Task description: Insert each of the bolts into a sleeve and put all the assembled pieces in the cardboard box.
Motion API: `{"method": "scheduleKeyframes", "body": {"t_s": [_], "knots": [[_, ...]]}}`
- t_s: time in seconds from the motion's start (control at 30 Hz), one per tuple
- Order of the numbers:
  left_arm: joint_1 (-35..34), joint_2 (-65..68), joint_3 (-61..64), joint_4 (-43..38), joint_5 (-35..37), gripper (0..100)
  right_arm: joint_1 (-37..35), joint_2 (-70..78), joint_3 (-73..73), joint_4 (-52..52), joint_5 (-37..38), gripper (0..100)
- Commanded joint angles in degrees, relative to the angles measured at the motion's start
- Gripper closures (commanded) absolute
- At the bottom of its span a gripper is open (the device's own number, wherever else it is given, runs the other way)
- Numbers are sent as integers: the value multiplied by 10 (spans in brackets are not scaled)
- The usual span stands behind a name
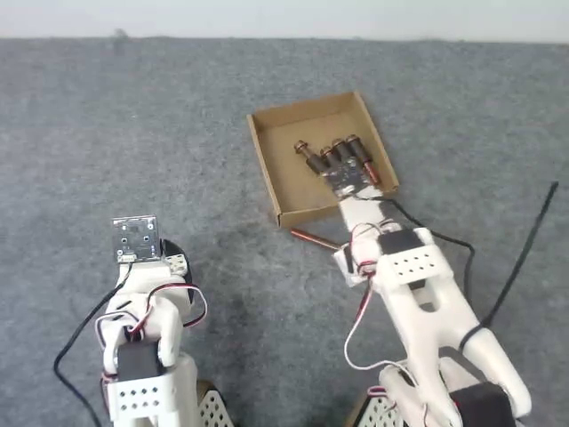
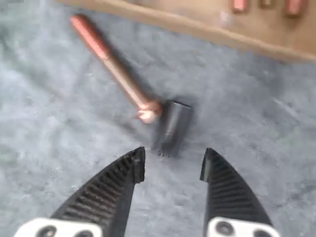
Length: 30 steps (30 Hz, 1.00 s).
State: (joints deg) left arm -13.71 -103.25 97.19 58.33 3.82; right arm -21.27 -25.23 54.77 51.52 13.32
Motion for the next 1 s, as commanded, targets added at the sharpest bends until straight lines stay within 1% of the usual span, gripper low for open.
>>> {"method": "scheduleKeyframes", "body": {"t_s": [0.0,0.13,0.23,0.43,0.87,0.97], "knots": [[-4,-8,-7,2,-3,989,-12,11,-4,-46,4,824],[-4,-8,-7,2,-3,989,4,49,-3,-114,4,872],[-4,-8,-7,2,-3,989,10,83,-3,-131,4,896],[-4,-8,-7,2,-3,989,11,124,-5,-131,4,897],[-3,-8,-7,2,-3,989,13,118,-6,-124,6,896],[-2,-8,-7,2,-3,989,12,99,-12,-96,5,895]]}}
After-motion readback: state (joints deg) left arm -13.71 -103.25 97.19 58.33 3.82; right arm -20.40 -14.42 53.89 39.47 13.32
